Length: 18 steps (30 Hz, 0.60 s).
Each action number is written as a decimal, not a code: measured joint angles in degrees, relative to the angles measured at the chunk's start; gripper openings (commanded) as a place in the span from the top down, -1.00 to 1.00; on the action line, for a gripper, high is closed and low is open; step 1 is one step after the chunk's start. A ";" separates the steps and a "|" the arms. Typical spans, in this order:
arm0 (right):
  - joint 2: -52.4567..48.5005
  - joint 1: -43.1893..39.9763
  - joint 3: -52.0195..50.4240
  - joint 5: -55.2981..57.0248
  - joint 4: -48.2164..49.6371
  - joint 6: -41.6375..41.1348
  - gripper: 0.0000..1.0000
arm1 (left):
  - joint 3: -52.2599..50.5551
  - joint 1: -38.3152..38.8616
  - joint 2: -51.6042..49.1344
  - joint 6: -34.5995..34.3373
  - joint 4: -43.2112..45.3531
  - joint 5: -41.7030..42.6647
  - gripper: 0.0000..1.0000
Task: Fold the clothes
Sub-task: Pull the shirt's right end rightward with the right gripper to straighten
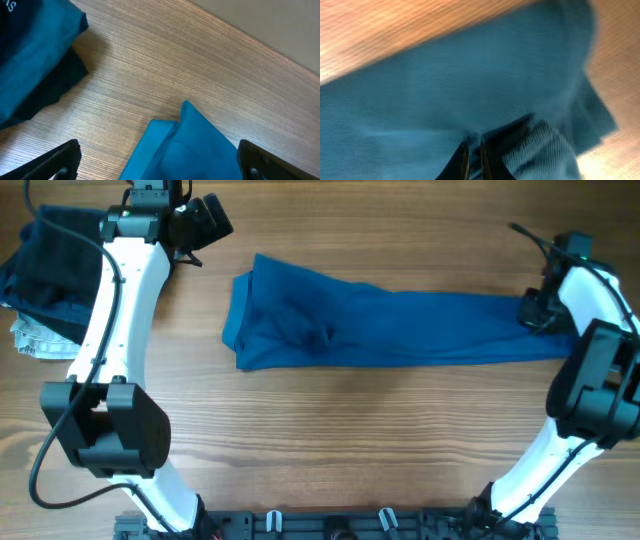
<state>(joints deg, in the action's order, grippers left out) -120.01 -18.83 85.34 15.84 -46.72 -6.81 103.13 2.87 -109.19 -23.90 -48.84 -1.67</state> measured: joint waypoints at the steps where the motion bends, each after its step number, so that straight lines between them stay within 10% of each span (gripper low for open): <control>1: 0.00 -1.31 0.00 0.35 -0.90 -0.17 0.79 | 0.00 0.00 0.00 0.00 0.00 0.00 -1.00; 9: 0.00 -9.97 0.02 1.18 -7.96 -5.35 0.85 | 0.00 0.00 0.00 0.00 0.00 0.00 -0.99; 13: 0.00 -10.05 0.02 -1.03 -5.38 -5.73 -0.03 | 0.00 0.00 0.00 0.00 0.00 0.00 -1.00; 18: 0.00 -13.79 1.60 -20.57 -3.91 6.84 -0.10 | 0.00 0.00 0.00 0.00 0.00 0.00 -1.00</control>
<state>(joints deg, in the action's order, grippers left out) -120.01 -32.62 86.94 -4.73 -50.63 0.03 103.13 2.87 -109.19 -23.90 -48.84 -1.67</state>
